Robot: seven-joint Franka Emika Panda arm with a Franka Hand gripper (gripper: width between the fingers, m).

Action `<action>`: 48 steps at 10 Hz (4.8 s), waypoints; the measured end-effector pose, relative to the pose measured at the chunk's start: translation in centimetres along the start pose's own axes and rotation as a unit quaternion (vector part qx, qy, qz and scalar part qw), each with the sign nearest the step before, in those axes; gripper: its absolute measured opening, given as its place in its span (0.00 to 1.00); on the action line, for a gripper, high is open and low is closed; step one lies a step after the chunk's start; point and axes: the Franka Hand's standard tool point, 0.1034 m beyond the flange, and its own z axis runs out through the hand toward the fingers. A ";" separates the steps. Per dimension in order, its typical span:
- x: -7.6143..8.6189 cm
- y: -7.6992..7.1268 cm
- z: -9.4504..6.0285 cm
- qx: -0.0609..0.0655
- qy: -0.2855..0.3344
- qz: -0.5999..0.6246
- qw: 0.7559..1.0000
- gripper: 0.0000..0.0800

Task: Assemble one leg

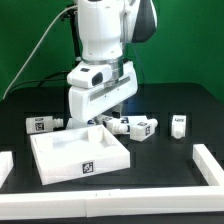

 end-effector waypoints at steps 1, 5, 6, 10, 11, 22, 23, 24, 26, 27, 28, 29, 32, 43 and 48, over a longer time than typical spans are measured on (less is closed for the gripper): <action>0.0 -0.2 -0.6 0.005 -0.007 0.008 1.000 0.77; -0.6 1.0 -3.9 -0.002 -0.015 0.010 1.000 0.81; -0.8 2.5 -5.2 0.000 -0.018 0.009 1.000 0.81; 1.7 8.0 -10.2 -0.012 -0.013 -0.006 1.000 0.81; 1.6 7.9 -10.0 -0.010 -0.013 -0.005 1.000 0.81; -0.2 15.1 -8.8 0.017 -0.014 0.075 0.997 0.81; -0.2 15.1 -8.8 0.017 -0.014 0.075 0.997 0.81; -0.2 15.2 -8.7 0.016 -0.013 0.082 0.996 0.81; -0.2 16.9 -7.4 0.003 0.006 0.138 0.990 0.81; -0.4 17.9 -6.9 0.008 0.005 0.134 0.991 0.81; -0.2 17.9 -6.9 0.008 0.006 0.134 0.991 0.81; -0.2 17.8 -6.8 0.008 0.005 0.134 0.991 0.81; -0.4 18.1 -6.6 0.006 0.005 0.128 0.992 0.81; 0.9 20.8 -4.8 -0.038 0.038 0.219 0.974 0.81; 1.4 20.3 -2.9 -0.035 0.034 0.234 0.971 0.81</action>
Offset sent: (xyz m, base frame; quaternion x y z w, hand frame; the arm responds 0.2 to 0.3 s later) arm -0.0064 -0.0219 0.0321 -0.0136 -0.0306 0.0189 0.9993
